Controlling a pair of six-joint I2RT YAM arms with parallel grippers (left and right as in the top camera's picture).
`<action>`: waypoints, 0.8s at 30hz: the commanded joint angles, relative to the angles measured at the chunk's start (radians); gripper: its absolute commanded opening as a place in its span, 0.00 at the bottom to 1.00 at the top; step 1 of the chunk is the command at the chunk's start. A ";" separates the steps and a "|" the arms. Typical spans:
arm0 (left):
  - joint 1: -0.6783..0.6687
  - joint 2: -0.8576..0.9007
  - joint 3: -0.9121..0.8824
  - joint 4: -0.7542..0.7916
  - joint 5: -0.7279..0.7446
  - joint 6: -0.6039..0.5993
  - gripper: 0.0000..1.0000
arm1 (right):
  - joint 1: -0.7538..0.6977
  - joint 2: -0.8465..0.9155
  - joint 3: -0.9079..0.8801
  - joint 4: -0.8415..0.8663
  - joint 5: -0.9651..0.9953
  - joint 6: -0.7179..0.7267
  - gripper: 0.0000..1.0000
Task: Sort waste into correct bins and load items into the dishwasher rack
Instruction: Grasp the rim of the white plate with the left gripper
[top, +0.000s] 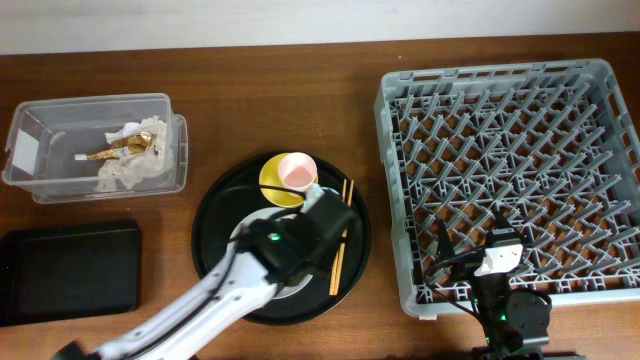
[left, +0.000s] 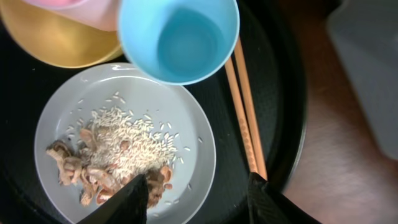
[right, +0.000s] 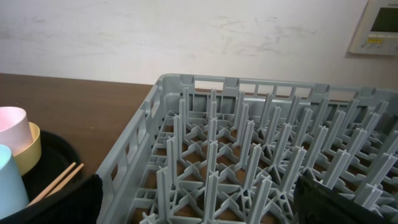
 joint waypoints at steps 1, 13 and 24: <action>-0.026 0.108 -0.014 0.011 -0.079 -0.016 0.51 | -0.004 -0.006 -0.007 -0.003 0.012 -0.006 0.98; -0.026 0.289 -0.025 0.016 0.020 -0.075 0.44 | -0.004 -0.006 -0.007 -0.003 0.012 -0.006 0.98; -0.051 0.290 -0.133 0.086 0.045 -0.075 0.43 | -0.004 -0.006 -0.007 -0.003 0.012 -0.006 0.98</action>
